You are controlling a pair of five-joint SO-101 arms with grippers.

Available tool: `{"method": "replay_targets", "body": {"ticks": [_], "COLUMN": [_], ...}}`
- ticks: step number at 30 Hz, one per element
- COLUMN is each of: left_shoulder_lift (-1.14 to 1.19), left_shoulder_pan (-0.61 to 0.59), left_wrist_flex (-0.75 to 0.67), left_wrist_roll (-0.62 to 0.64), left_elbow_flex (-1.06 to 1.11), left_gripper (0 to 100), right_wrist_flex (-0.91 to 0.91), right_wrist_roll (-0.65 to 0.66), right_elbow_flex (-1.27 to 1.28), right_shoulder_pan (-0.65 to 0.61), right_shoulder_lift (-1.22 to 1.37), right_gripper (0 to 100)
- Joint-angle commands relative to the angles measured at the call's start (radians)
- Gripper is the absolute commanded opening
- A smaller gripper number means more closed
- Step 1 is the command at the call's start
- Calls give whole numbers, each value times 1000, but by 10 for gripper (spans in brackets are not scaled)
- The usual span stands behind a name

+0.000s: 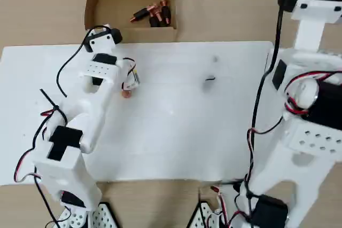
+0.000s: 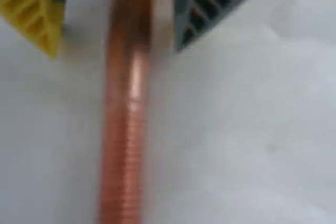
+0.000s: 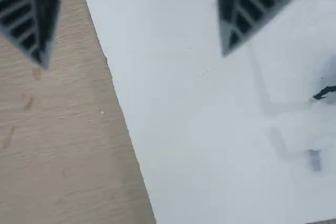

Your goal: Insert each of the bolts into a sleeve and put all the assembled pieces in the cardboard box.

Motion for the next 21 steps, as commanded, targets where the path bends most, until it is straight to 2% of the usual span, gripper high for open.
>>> {"method": "replay_targets", "body": {"ticks": [1,4,9,15,19,21], "left_shoulder_lift": [-15,-15,-10,-16,-51,-87], "left_shoulder_pan": [3,9,11,5,17,26], "left_wrist_flex": [-23,-23,-23,25,183,267], "left_wrist_roll": [-5,-5,-25,-46,-58,-118], "left_elbow_flex": [9,11,8,-6,-114,-192], "left_gripper": [157,149,2,7,7,7], "right_wrist_flex": [-51,-83,-124,-192,-239,-259], "right_wrist_roll": [34,64,69,69,69,69], "right_elbow_flex": [61,119,206,323,409,446], "right_shoulder_pan": [19,19,21,21,21,21], "right_shoulder_lift": [-68,-113,-197,-291,-348,-375], "right_gripper": [249,249,249,249,249,249]}}
